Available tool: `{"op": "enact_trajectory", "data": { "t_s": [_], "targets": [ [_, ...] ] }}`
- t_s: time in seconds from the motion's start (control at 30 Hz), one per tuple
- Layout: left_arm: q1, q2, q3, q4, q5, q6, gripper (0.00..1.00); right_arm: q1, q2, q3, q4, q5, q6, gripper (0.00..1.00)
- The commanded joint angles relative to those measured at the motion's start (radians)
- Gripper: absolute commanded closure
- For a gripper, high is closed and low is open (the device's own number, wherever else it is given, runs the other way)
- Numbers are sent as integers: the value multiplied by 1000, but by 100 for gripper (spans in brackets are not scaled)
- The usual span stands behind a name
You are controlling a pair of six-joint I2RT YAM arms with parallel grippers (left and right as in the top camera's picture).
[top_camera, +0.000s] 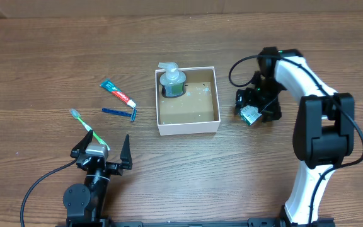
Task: Pack container
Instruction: 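Move the right gripper to the green Dettol soap bar and grasp it, then lift the Dettol bar with the right gripper and carry it into the box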
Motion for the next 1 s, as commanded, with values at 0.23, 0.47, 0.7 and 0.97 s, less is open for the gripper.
{"op": "enact_trajectory", "data": {
  "t_s": [0.23, 0.47, 0.7, 0.97],
  "targets": [
    [5, -11, -4, -2, -9, -3, 0, 37, -10, -53, 170, 125, 161, 0],
    [5, -11, -4, -2, -9, -3, 0, 28, -10, -53, 237, 134, 283, 0],
    [5, -11, -4, -2, -9, -3, 0, 30, -10, -65, 225, 134, 309, 36],
    [5, -11, -4, -2, -9, -3, 0, 30, -9, -95, 213, 116, 323, 55]
  ]
}}
